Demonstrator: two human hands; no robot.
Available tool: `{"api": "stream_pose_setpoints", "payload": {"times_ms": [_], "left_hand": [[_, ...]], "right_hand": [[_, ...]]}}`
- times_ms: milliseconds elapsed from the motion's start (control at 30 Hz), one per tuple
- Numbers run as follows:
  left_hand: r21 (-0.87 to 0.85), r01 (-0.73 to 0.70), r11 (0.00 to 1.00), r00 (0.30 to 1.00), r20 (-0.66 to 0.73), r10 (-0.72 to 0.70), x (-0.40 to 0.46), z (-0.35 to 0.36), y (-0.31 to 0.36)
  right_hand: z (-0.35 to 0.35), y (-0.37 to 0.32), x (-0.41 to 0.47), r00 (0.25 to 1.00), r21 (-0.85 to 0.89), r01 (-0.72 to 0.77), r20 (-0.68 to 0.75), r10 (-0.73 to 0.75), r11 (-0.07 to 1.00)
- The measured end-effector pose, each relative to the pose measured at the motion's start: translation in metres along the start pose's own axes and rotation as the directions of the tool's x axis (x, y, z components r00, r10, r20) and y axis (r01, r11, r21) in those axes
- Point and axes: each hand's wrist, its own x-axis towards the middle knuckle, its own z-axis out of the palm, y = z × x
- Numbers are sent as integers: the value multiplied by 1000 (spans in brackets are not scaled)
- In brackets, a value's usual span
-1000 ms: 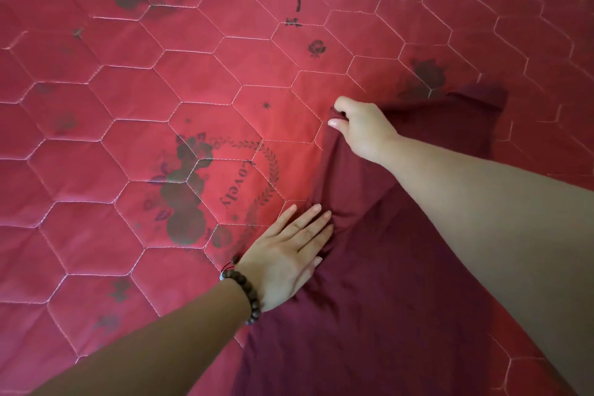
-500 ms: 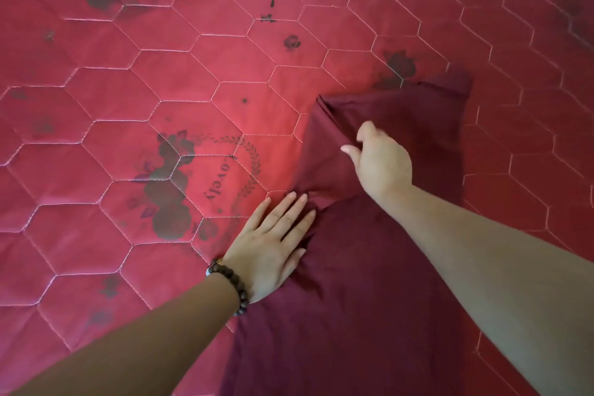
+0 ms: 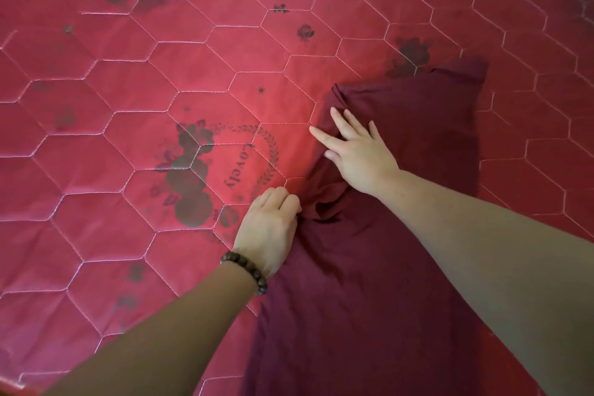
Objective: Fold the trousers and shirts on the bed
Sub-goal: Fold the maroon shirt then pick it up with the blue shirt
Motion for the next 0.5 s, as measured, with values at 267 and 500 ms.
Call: {"api": "stream_pose_setpoints", "payload": {"times_ms": [267, 500], "left_hand": [[128, -63, 990, 997, 56, 56, -8, -6, 0], [349, -248, 904, 897, 436, 77, -20, 18, 4]], "right_hand": [[8, -26, -33, 950, 10, 0, -314, 3, 1000], [43, 8, -77, 983, -130, -126, -153, 106, 983]]}}
